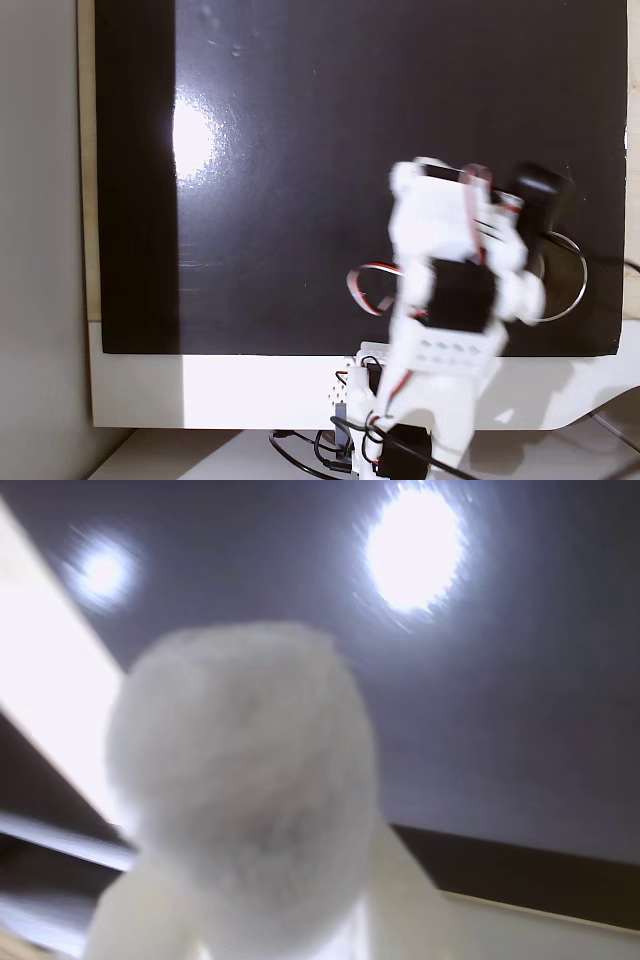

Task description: Grasp a gauze and put it in the cup.

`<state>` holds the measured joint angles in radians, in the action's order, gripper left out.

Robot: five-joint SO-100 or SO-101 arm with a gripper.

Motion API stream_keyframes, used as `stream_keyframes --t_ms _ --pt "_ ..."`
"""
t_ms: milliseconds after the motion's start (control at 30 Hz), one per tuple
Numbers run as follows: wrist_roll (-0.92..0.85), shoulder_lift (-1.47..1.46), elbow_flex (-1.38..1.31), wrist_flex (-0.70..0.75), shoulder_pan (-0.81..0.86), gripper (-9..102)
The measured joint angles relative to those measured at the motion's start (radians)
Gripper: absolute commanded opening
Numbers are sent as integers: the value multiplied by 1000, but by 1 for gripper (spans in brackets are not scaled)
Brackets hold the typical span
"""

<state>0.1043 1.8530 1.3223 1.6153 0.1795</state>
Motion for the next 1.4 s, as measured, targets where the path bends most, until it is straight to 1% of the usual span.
stream_keyframes --t_ms 267,367,600,833,1133,1400 --pt "-63 89 -6 57 291 0" --pt "-114 166 58 61 380 0" --pt "-235 302 258 41 526 0" --pt "-290 331 383 -40 600 1" --pt "-291 333 531 -166 634 1" --pt "-291 334 601 -206 638 3"
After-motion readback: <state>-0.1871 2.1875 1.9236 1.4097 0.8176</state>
